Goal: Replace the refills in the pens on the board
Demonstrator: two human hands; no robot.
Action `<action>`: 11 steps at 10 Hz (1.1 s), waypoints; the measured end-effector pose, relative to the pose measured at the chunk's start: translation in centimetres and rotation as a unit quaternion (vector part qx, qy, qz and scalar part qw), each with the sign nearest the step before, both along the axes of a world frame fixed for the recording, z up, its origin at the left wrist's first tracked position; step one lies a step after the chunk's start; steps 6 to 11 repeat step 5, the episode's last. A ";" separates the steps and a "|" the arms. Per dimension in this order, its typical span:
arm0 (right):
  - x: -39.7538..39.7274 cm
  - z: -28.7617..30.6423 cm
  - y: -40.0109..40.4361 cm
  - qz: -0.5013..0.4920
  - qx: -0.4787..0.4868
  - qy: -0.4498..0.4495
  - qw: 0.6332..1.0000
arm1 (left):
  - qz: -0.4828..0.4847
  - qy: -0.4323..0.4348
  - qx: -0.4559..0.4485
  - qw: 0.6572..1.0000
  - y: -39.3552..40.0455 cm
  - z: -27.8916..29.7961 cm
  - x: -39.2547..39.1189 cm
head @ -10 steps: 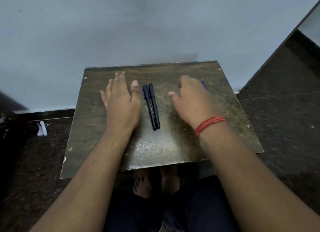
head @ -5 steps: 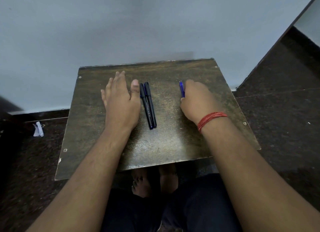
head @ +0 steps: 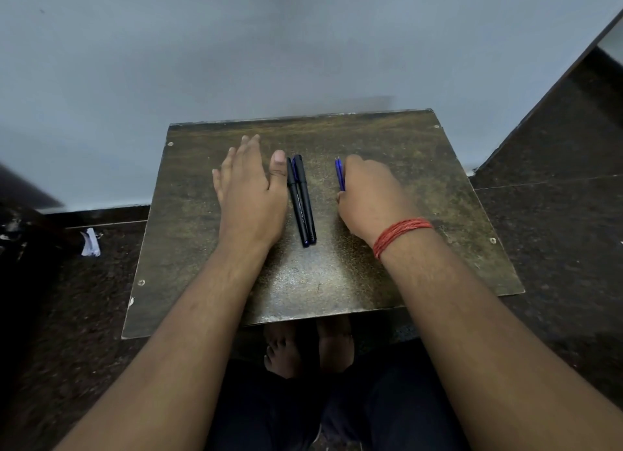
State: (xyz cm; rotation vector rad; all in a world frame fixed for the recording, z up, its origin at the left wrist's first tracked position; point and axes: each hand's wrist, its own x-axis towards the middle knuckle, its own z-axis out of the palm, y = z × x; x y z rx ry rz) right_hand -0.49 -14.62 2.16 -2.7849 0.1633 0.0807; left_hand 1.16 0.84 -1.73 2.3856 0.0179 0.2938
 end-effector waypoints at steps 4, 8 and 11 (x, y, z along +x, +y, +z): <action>-0.4 0.4 -1.0 -0.014 0.003 -0.122 0.992 | -0.006 -0.019 0.066 0.998 0.0 0.7 -1.0; -1.1 0.6 -1.3 -0.032 0.018 -0.191 0.981 | -0.023 -0.023 0.143 0.989 0.1 1.3 -2.2; -1.1 0.6 -1.3 -0.032 0.018 -0.191 0.981 | -0.023 -0.023 0.143 0.989 0.1 1.3 -2.2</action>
